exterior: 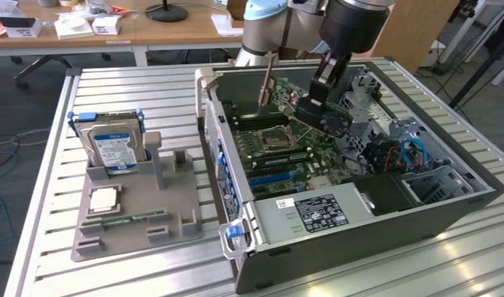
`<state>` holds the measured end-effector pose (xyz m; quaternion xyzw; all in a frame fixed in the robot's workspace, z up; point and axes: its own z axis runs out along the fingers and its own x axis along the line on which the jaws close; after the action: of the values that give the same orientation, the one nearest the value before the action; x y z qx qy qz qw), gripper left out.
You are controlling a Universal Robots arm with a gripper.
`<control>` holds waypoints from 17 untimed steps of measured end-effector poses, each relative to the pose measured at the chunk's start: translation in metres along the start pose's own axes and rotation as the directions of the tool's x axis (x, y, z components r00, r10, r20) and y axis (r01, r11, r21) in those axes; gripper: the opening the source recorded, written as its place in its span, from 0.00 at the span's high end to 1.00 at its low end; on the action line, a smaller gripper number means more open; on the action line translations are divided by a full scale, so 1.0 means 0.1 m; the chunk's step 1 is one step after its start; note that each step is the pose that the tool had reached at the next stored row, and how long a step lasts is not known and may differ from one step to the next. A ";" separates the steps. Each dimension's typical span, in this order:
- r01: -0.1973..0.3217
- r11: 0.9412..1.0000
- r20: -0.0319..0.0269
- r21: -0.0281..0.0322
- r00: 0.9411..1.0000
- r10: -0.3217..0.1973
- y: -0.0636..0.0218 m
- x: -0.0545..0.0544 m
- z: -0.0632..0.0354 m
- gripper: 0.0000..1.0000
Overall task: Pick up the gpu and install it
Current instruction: 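Insert the gpu into the slot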
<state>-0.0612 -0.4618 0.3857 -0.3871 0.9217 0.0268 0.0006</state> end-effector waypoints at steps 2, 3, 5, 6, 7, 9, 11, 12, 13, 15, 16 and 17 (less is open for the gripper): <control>0.036 0.999 -0.002 -0.001 0.999 -0.036 0.000 0.00 0.004 0.74; 0.054 0.999 -0.003 -0.001 0.999 -0.054 0.000 0.00 0.006 0.74; 0.091 0.996 -0.004 -0.002 0.996 -0.091 -0.001 0.00 0.011 0.74; 0.109 0.994 -0.005 -0.003 0.994 -0.109 -0.001 0.00 0.013 0.74; 0.127 0.992 -0.006 -0.003 0.992 -0.127 -0.001 0.00 0.015 0.74; 0.163 0.987 -0.008 -0.004 0.987 -0.163 -0.001 0.00 0.019 0.74; 0.199 0.980 -0.009 -0.005 0.980 -0.199 -0.001 0.00 0.023 0.74; 0.216 0.976 -0.010 -0.006 0.976 -0.217 -0.001 0.00 0.025 0.74; 0.234 0.972 -0.011 -0.006 0.972 -0.234 -0.002 0.00 0.028 0.74; 0.269 0.963 -0.012 -0.008 0.963 -0.269 -0.002 0.00 0.032 0.74; 0.287 0.958 -0.013 -0.008 0.958 -0.287 -0.002 0.00 0.034 0.74; 0.304 0.953 -0.014 -0.009 0.952 -0.304 -0.002 0.00 0.036 0.74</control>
<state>-0.0612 -0.4618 0.3821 -0.5246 0.8509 0.0266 -0.0035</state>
